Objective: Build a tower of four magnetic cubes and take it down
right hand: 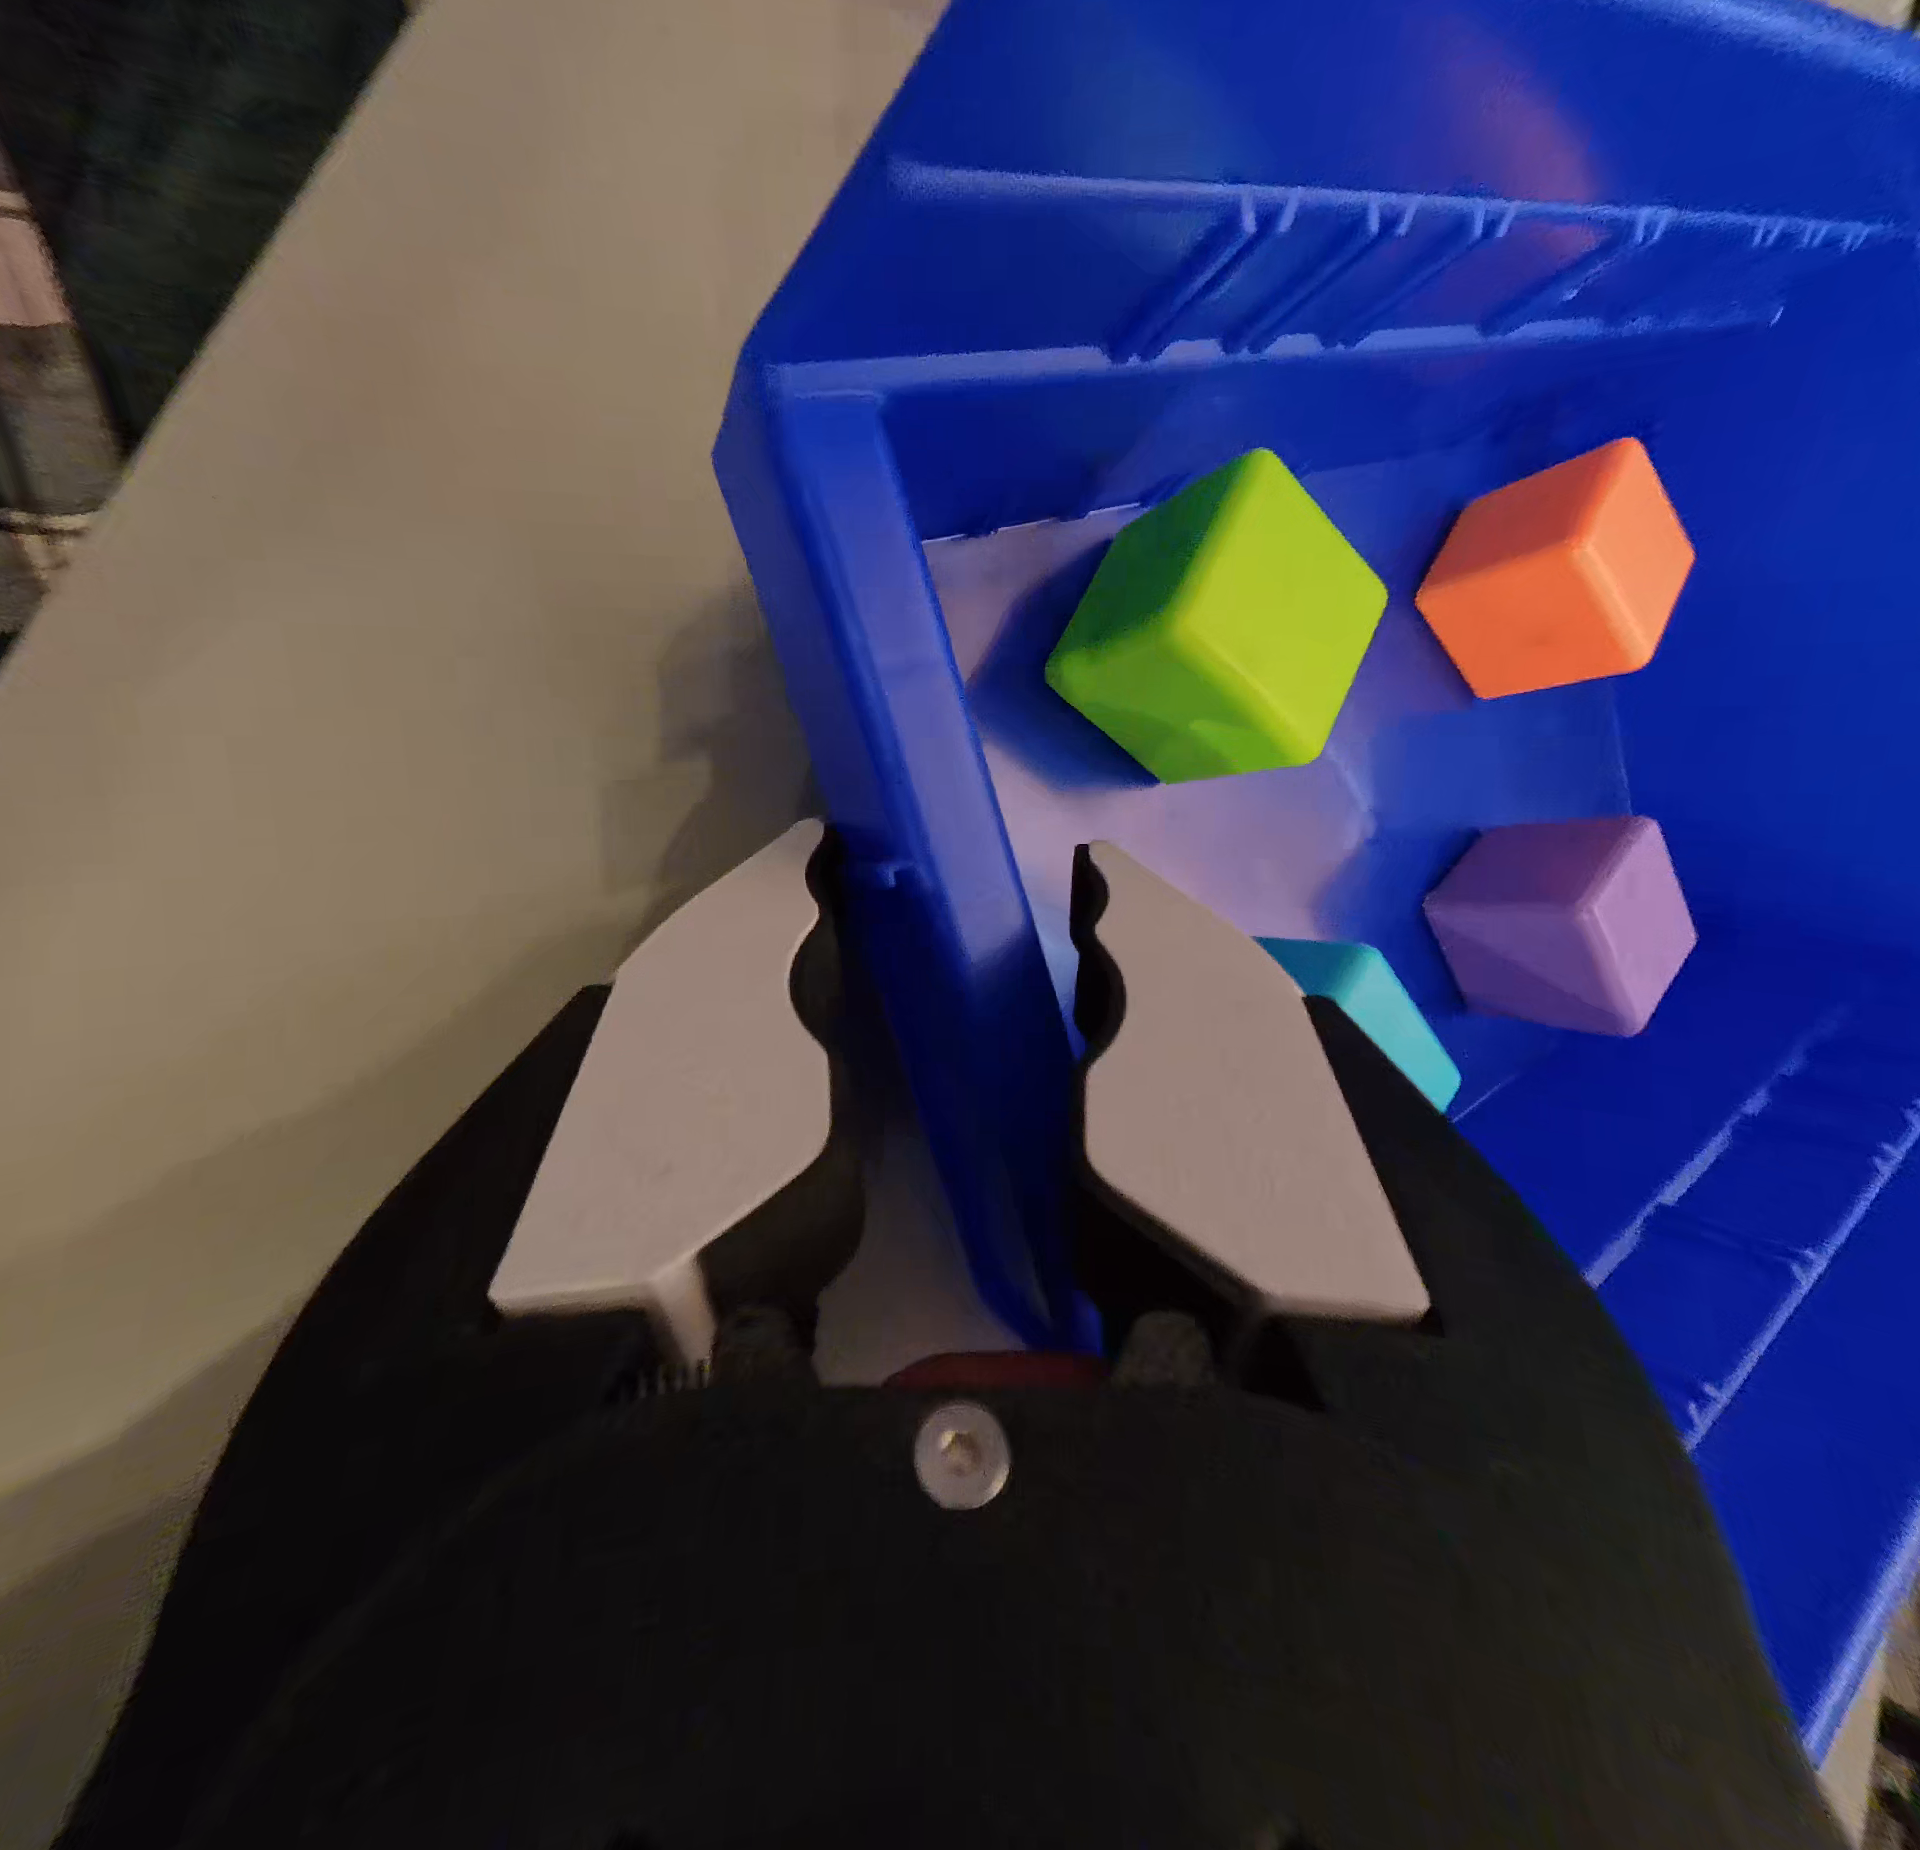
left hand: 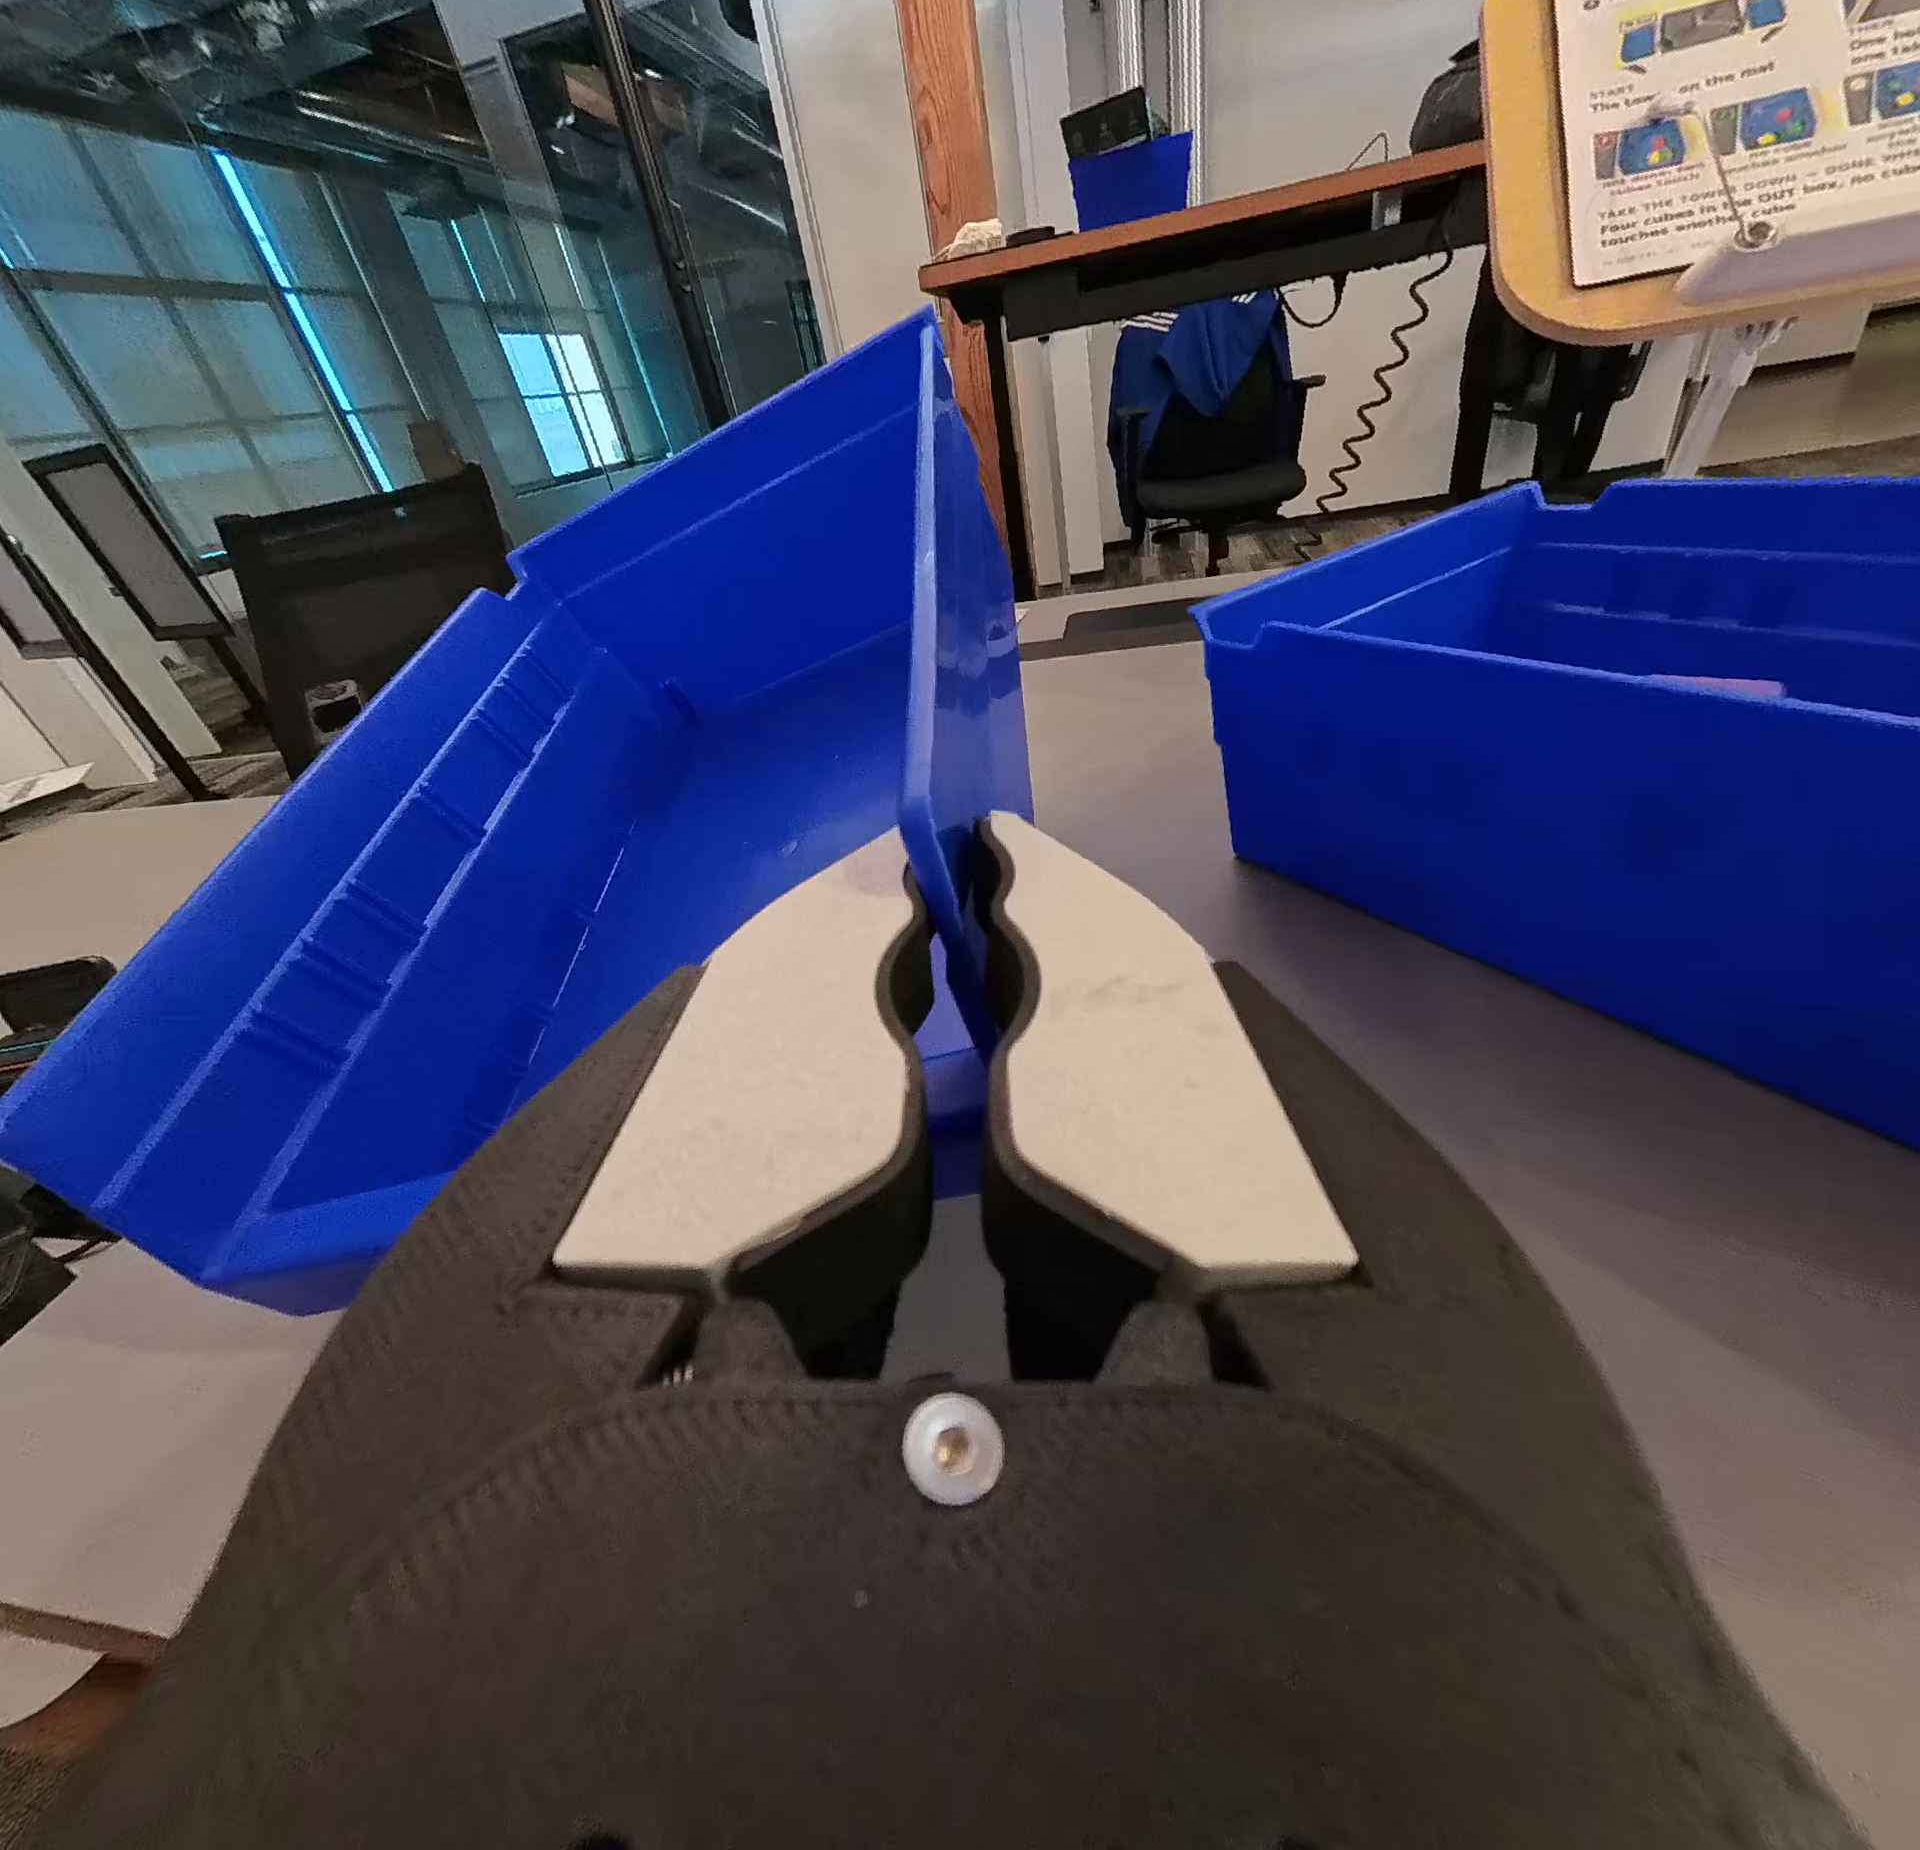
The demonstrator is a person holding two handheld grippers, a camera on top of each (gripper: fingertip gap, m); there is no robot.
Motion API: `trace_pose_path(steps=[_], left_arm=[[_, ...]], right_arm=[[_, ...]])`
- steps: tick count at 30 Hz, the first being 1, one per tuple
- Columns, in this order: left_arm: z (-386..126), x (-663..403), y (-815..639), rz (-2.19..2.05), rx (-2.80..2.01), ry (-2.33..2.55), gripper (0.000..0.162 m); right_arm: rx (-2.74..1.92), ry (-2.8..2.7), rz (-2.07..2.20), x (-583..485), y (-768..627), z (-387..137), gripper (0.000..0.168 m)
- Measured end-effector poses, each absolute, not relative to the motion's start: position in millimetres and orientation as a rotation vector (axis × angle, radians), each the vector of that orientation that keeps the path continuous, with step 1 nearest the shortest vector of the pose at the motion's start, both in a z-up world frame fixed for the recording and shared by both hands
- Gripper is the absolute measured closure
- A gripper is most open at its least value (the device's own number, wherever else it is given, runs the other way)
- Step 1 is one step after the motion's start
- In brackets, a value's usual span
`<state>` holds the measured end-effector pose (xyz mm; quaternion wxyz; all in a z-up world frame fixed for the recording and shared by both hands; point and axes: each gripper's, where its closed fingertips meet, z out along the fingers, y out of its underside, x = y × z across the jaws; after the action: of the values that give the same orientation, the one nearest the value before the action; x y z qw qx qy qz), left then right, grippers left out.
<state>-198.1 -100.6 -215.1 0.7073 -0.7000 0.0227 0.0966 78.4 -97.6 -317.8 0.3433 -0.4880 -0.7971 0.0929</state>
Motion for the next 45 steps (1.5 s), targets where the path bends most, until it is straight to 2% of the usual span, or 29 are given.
trace_pose_path(steps=[4,29,45], left_arm=[[-213,-199,-103,0.21,-1.544,0.042,0.158],[-193,-203,-115,0.24,-1.461,0.028,0.158],[-203,-217,-121,0.236,-1.49,-0.003,0.158]], right_arm=[[-1.317,-2.034,0.163,61,-79,-318,0.131],[-1.619,-1.803,0.017,-65,26,-319,0.132],[-1.823,-1.595,-0.098,-151,124,-320,0.133]])
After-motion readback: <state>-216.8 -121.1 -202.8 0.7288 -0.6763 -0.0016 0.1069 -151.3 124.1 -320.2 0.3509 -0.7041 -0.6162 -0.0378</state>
